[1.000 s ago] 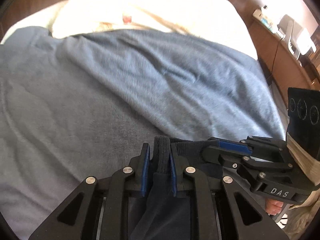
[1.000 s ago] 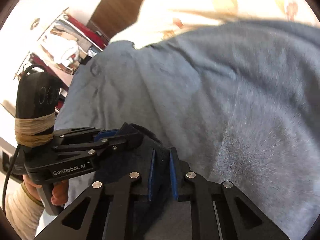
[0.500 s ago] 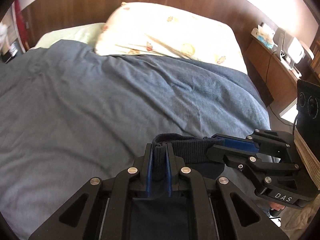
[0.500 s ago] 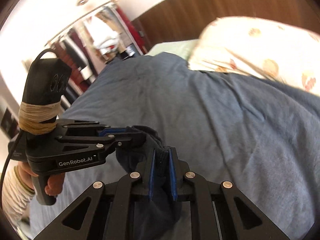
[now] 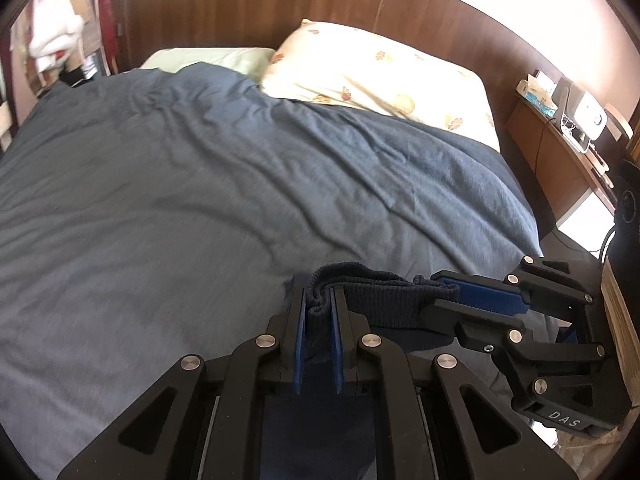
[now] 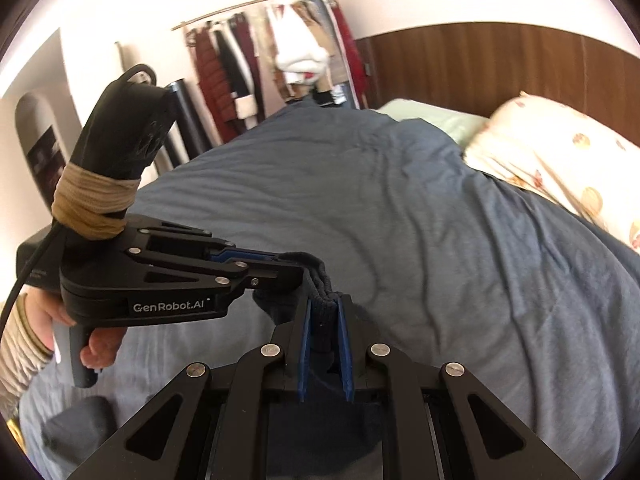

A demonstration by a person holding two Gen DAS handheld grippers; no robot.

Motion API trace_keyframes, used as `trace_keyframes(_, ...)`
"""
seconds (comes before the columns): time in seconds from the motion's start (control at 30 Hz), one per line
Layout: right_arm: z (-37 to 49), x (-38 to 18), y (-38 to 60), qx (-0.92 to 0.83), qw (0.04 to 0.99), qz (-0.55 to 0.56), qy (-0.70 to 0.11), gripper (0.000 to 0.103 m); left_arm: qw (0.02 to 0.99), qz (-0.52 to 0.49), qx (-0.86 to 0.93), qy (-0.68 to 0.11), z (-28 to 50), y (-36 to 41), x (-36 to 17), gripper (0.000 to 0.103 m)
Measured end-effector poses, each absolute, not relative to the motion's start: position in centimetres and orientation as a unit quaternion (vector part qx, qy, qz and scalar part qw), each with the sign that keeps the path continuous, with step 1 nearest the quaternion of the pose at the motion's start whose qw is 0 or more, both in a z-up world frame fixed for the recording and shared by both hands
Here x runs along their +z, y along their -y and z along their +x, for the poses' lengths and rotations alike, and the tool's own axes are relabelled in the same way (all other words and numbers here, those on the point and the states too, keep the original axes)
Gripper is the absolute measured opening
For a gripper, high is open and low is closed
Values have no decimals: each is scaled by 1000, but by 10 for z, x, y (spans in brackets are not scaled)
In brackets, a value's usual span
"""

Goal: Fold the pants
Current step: 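Lift the strip end with both grippers and fold it over onto the rest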

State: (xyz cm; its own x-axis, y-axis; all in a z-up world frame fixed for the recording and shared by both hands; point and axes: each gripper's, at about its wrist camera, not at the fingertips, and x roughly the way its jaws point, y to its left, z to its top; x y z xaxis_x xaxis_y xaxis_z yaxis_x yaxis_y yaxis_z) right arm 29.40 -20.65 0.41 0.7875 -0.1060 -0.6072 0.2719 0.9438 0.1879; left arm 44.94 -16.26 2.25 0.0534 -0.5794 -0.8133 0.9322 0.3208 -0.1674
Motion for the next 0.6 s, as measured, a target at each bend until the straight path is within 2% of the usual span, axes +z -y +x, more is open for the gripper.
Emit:
trace_keyframes(0.27, 293, -1, 120, -58, 943, 86, -315, 14, 714, 193, -515, -433, 444, 76, 13, 12)
trace_keyframes(0.6, 294, -40, 39, -18, 937, 24, -347, 14, 722, 174, -482, -465, 437, 3, -40, 12)
